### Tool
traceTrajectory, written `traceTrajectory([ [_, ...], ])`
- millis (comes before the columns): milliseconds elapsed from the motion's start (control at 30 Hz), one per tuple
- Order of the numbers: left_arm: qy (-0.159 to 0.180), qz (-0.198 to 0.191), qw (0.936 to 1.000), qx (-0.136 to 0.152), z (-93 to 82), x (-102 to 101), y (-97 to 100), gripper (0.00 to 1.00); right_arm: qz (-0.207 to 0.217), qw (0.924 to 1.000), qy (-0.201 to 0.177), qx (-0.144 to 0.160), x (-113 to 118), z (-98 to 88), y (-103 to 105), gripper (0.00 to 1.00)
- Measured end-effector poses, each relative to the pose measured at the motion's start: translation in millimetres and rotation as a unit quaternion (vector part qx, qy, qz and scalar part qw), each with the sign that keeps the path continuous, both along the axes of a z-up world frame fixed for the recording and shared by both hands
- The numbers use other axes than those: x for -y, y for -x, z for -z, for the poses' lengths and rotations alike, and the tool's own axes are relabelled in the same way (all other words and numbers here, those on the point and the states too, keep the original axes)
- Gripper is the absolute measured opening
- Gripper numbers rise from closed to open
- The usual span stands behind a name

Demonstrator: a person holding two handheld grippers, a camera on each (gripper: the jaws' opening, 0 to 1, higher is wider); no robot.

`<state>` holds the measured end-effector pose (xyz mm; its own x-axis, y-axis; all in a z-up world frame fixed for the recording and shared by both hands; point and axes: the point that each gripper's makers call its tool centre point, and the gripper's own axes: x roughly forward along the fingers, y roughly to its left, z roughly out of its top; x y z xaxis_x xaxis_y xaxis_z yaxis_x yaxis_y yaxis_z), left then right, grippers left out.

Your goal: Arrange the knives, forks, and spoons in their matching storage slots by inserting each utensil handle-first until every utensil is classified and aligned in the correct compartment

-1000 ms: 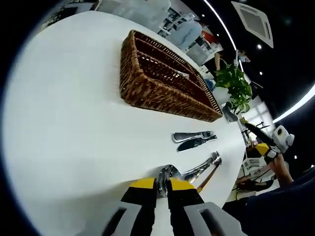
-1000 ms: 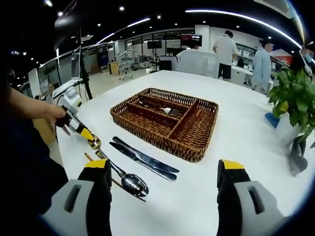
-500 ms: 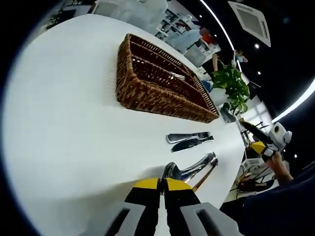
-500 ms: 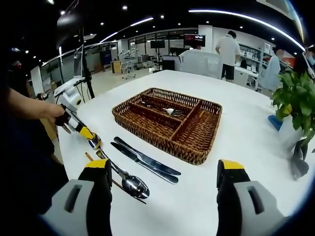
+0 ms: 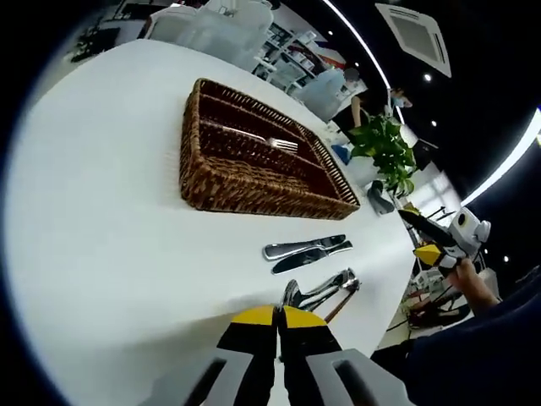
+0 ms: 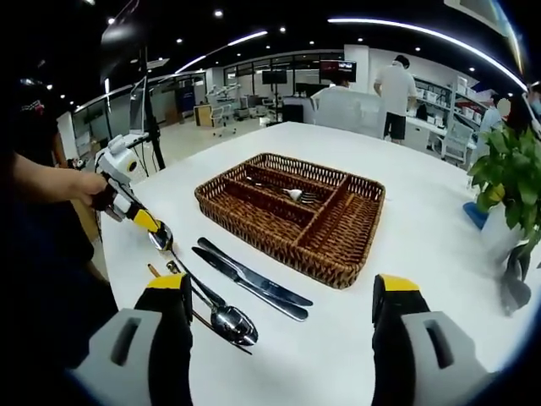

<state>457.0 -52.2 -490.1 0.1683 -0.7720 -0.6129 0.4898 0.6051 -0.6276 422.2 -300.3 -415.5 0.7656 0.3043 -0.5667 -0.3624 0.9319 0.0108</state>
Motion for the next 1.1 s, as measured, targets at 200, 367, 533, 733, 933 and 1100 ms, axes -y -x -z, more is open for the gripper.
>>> traceTrajectory([
  [200, 0.008, -0.010, 0.9999, 0.007, -9.2, 0, -4.4, 0.00, -0.001, 1.0000, 0.001, 0.002, -1, -1.8, -1, 0.90],
  [367, 0.023, -0.013, 0.9996, 0.012, -20.6, 1, -9.3, 0.00, 0.000, 1.0000, 0.002, 0.003, -1, -2.9, -1, 0.90],
  [533, 0.035, -0.019, 0.9989, 0.025, -37.7, 6, -22.4, 0.00, 0.002, 1.0000, 0.002, 0.006, 0, -5.4, -2, 0.90],
  [733, 0.040, -0.013, 0.9977, 0.052, -59.8, 14, -42.5, 0.00, 0.006, 0.9999, 0.001, 0.008, -1, -7.1, -2, 0.90],
  [933, 0.042, -0.012, 0.9969, 0.066, -74.9, 24, -60.8, 0.00, 0.008, 0.9999, 0.001, 0.009, -4, -7.7, -1, 0.90],
  [1100, 0.039, -0.003, 0.9964, 0.075, -84.9, 31, -77.7, 0.00, 0.010, 0.9999, 0.002, 0.010, -3, -9.4, 1, 0.90],
])
